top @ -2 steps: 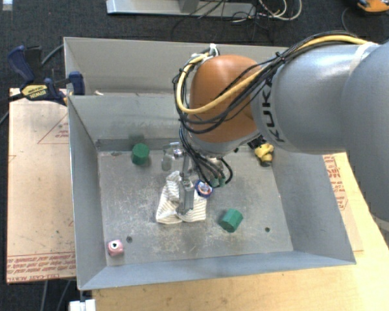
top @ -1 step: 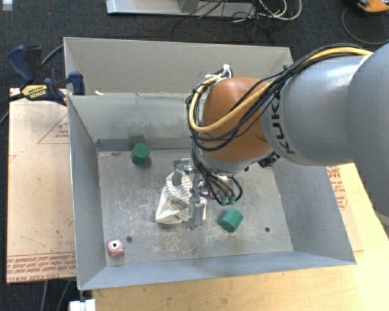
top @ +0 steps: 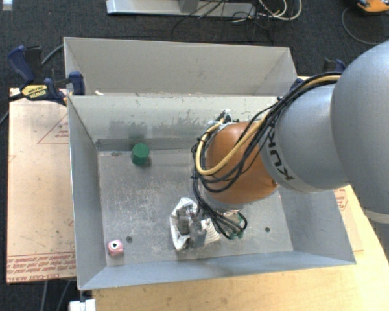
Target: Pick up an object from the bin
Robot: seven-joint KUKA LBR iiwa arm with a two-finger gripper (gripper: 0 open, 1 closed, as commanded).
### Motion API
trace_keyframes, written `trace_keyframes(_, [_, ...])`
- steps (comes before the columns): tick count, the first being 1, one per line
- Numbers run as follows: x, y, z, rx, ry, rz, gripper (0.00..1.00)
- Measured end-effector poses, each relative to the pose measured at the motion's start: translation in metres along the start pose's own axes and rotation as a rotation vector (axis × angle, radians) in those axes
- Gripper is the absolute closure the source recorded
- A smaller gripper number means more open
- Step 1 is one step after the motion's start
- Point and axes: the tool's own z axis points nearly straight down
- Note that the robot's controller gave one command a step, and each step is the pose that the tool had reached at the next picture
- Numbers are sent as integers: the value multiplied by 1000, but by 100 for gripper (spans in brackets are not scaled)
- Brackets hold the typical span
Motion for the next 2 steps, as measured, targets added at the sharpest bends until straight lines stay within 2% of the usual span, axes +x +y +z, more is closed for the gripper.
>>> trace_keyframes(1, [0, 0, 0, 0, 0, 0, 100])
trace_keyframes(2, [5, -20, 5, -3, -6, 5, 100])
